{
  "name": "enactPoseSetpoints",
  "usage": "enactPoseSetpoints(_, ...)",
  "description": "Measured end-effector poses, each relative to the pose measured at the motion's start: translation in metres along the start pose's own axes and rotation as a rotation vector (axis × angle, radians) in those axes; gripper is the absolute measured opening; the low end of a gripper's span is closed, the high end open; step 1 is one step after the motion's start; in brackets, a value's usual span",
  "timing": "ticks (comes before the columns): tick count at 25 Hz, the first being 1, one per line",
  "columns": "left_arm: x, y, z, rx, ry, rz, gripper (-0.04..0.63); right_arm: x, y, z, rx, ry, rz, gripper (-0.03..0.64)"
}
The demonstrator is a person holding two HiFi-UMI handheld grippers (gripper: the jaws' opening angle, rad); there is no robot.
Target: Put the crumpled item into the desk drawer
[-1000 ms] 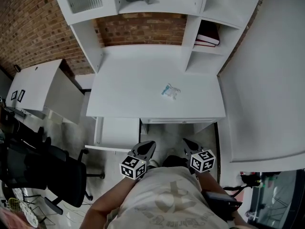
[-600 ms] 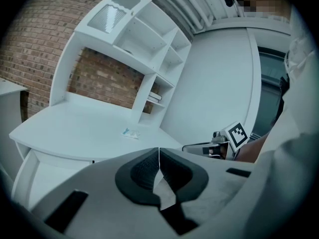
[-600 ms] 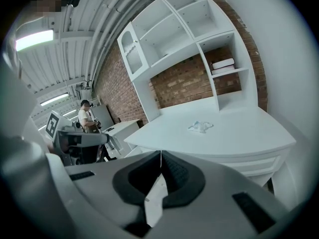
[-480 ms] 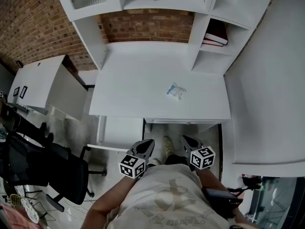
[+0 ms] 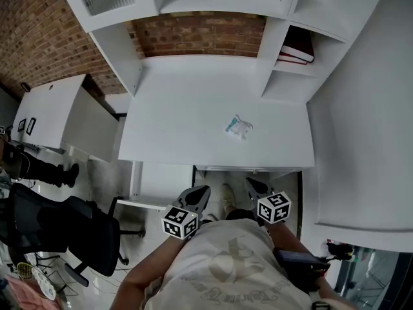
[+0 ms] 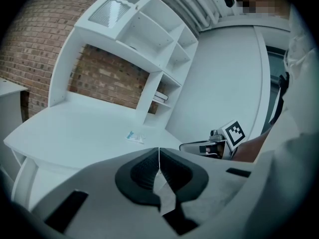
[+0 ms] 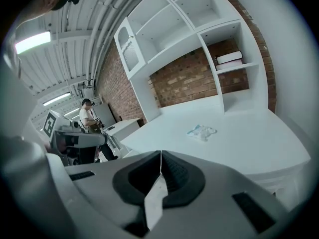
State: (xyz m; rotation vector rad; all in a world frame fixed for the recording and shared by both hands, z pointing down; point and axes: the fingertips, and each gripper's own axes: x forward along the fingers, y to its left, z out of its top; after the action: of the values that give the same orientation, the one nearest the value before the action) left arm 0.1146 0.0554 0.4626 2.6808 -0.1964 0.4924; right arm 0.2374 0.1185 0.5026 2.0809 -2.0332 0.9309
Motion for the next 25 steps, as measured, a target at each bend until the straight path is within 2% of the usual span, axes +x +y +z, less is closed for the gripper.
enactPoseSetpoints(16, 0.066, 0.031, 0.028, -0.026, 0.014, 0.040, 0.025, 0.047, -0.064, 0.040, -0.010, 0.032, 0.030, 0.023)
enactPoseSetpoints(25, 0.085, 0.044, 0.037, -0.028, 0.033, 0.068, 0.025, 0.077, -0.079, 0.052, -0.025, 0.061, 0.069, 0.023)
